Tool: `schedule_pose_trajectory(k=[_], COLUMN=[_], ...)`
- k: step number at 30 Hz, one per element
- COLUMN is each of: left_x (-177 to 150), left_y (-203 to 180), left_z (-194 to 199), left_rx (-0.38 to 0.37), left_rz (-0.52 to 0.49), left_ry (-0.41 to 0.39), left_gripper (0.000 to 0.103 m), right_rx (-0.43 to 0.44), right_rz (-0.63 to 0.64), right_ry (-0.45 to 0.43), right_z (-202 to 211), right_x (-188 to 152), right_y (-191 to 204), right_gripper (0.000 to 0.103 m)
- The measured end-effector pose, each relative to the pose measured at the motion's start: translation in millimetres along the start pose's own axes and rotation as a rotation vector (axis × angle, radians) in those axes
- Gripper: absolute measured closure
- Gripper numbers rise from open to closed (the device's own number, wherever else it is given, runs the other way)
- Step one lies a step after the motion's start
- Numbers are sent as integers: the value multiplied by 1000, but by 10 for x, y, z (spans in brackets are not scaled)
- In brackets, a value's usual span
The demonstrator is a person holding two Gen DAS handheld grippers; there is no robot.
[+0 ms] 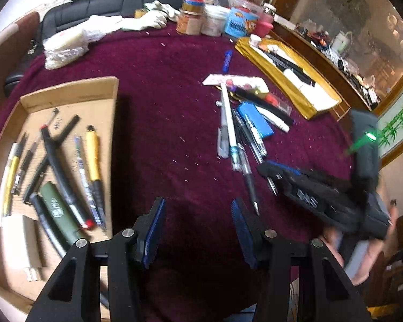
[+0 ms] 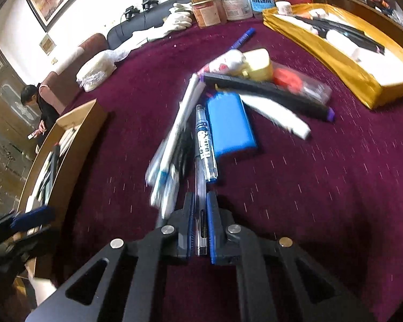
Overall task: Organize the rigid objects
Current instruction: 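Grasp a black pen with the right tool while the left tool grasps a clear black-grip pen, then carry both pens into the cardboard tray and open both tools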
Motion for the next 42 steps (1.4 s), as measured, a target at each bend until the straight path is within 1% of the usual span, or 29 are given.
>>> schedule_pose_trajectory(k=[5, 6, 7, 9, 11, 12, 13, 14, 16, 17, 18, 19, 21, 23, 25, 27, 29, 31, 33, 34, 35, 36, 37, 38, 40, 42], left_x=[-9, 1, 14, 44, 66, 93, 109, 121, 137, 131, 111, 96, 25, -86, -154, -192, -204, -181, -149, -135, -122, -123, -127, -135, -161, -172], left_y=[-343, -399, -452, -545, -601, -632, -653, -671, -696, -699, -692, -671, -571, -461, -433, -454, -454, -447, -451, -453, -453, -440, -415, -393, -335, -275], left_z=[-322, -389, -458, -614, -748, -780, -800, -820, -846, -841, -821, -797, -710, -581, -532, -511, -513, -526, -564, -578, -591, -588, -582, -566, -485, -340], left_rx=[-32, -33, -42, -60, -40, -21, -2, 21, 72, 83, 90, 89, 61, 31, 21, 20, 4, -4, -12, -13, -17, -24, -33, -44, -79, -108], left_rz=[-70, -78, -82, -87, -100, -115, -128, -144, -182, -197, -210, -217, -199, -185, -191, -220, -219, -213, -210, -210, -212, -206, -193, -179, -142, -109], left_ry=[73, 86, 98, 126, 147, 134, 131, 129, 116, 114, 113, 111, 120, 129, 130, 125, 124, 112, 100, 96, 88, 79, 72, 66, 52, 31], left_gripper=[50, 50, 50, 51, 55, 56, 61, 68, 79, 84, 91, 93, 94, 94, 94, 93, 93, 93, 93, 93, 93, 93, 93, 94, 94, 94], right_rx=[22, 19, 23, 79, 114, 125, 136, 143, 149, 152, 157, 163, 164, 151, 112, 80, 32, 13, -7, -35, -70, -87, -102, -116, -113, -89], right_rz=[98, 109, 111, 89, 51, 38, 31, 28, 26, 20, 12, -1, -27, -63, -85, -82, -60, -52, -17, 14, 54, 84, 112, 111, 71, 23], right_ry=[54, 53, 51, 40, 36, 34, 31, 27, 21, 18, 17, 11, -18, -44, -59, -54, -43, -49, -52, -63, -72, -76, -79, -80, -77, -103], right_z=[281, 323, 339, 366, 376, 376, 378, 383, 391, 399, 395, 407, 446, 470, 446, 364, 250, 214, 187, 187, 193, 190, 200, 197, 209, 291], right_x=[-231, -254, -268, -301, -306, -301, -303, -307, -316, -317, -314, -307, -261, -189, -114, -46, 0, 11, 11, 2, -14, -26, -37, -35, -24, -17], right_y=[-85, -115, -136, -223, -290, -313, -325, -334, -334, -339, -350, -365, -405, -458, -499, -500, -460, -421, -355, -310, -243, -200, -136, -127, -166, -200], right_gripper=[95, 94, 94, 94, 94, 94, 94, 94, 94, 94, 91, 87, 84, 84, 84, 84, 84, 84, 85, 86, 87, 93, 93, 93, 93, 93])
Point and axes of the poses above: each gripper's, at about its wrist camera, not at the fingertips, and z roughly against the way its jaws point, y to its left, x to its top, the point moved 2 cm from there along -z, roughly the way its jaws point, and after that the axes turned 11 degrees about -y, right-handed, at the moved point
